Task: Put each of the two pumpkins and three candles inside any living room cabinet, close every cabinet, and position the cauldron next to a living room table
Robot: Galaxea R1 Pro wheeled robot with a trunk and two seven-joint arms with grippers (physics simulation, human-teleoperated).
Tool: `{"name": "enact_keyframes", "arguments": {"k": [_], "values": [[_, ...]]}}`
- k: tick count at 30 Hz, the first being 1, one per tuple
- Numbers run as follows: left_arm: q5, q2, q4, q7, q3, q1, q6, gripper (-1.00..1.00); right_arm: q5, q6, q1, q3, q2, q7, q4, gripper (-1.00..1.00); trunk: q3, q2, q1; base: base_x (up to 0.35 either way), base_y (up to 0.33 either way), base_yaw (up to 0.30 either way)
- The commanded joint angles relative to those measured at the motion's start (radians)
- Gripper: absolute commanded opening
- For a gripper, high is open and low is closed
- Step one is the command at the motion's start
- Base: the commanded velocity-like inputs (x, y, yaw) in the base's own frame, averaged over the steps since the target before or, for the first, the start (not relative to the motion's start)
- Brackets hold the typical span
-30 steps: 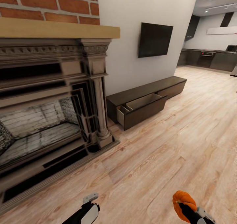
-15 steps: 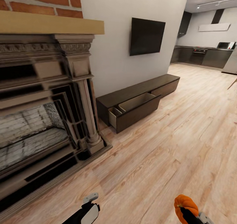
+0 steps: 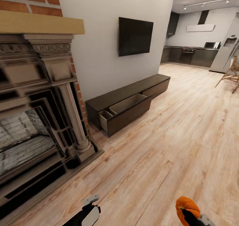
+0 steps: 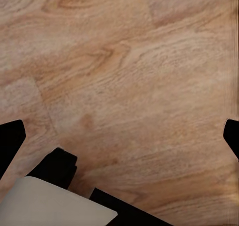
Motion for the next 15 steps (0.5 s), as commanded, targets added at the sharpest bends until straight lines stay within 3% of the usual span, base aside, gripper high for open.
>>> {"name": "enact_keyframes", "arguments": {"k": [1,15], "values": [[0.003,0.001,-0.002,0.007,-0.008,-0.001,0.006,1.00,-0.006,0.005,-0.001,-0.006,0.000,0.004,-0.002,-1.00,-0.001,0.000,0.000,0.001,-0.001,-0.280],[0.004,0.001,-0.002,0.007,-0.008,-0.001,0.006,1.00,-0.006,0.005,0.000,-0.006,0.001,0.004,-0.002,-1.00,-0.001,0.000,0.000,0.000,0.000,-0.281]]}}
